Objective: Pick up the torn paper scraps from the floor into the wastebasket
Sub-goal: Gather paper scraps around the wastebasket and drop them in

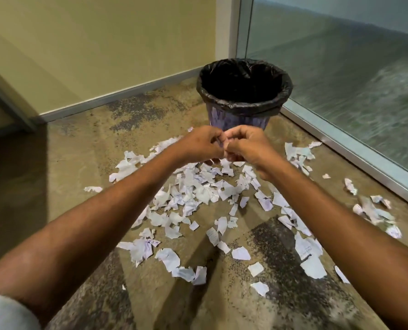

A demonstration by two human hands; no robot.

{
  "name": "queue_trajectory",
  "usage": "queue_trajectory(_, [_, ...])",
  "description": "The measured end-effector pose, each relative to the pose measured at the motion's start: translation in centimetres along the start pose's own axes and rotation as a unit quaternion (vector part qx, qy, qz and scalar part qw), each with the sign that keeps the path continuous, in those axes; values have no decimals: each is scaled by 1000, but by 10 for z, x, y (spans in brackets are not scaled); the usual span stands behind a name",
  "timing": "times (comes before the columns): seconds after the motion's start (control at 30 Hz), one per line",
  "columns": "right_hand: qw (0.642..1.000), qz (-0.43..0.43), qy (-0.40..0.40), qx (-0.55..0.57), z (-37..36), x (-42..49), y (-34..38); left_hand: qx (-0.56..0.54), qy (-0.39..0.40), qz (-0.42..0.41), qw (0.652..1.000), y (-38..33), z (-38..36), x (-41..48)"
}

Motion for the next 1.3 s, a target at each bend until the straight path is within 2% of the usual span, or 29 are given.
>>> queue_trajectory(0.1, [993, -48, 67, -89, -28, -23, -52, 72, 54, 76, 993, 50, -38, -30])
queue_trajectory(0.23, [960, -75, 164, -215, -55, -52, -110, 178, 142, 188, 955, 114, -96, -82])
queue_trajectory(0.37, [891, -32, 249, -379, -72, -75, -149, 246, 177, 265, 915, 161, -144, -136])
queue_trajectory(0.47, [827, -12, 283, -486, -81, -88, -176, 241, 152, 291, 913, 184, -172, -167])
queue_trajectory(0.53, [796, -15, 304, -524, -85, -97, -189, 257, 119, 278, 918, 188, -186, -180])
queue_trajectory(0.63, [760, 8, 322, -564, -92, -107, -195, 294, 68, 247, 921, 190, -196, -184])
queue_trajectory(0.77, [720, 82, 302, -619, -99, -112, -203, 295, 25, 213, 931, 184, -189, -177])
queue_trajectory(0.83, [724, 109, 278, -622, -99, -111, -203, 286, 20, 189, 939, 183, -185, -173])
queue_trajectory(0.93, [747, 128, 254, -601, -92, -109, -200, 279, 34, 163, 946, 185, -181, -166])
queue_trajectory(1.13, [762, 120, 267, -578, -75, -106, -203, 263, 33, 102, 959, 175, -174, -148])
queue_trajectory(1.23, [760, 119, 274, -577, -62, -111, -203, 247, 109, 97, 958, 176, -198, -152])
queue_trajectory(1.3, [757, 116, 287, -576, -54, -116, -205, 286, 157, 96, 940, 177, -216, -158])
Point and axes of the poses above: each hand's wrist, its own x-axis towards the middle knuckle, its own z-axis out of the back of the hand, y = z × x, the point moved 8 cm from there along x, towards the middle knuckle, and after that the axes turned 2 degrees about y, right-handed, at the moved point
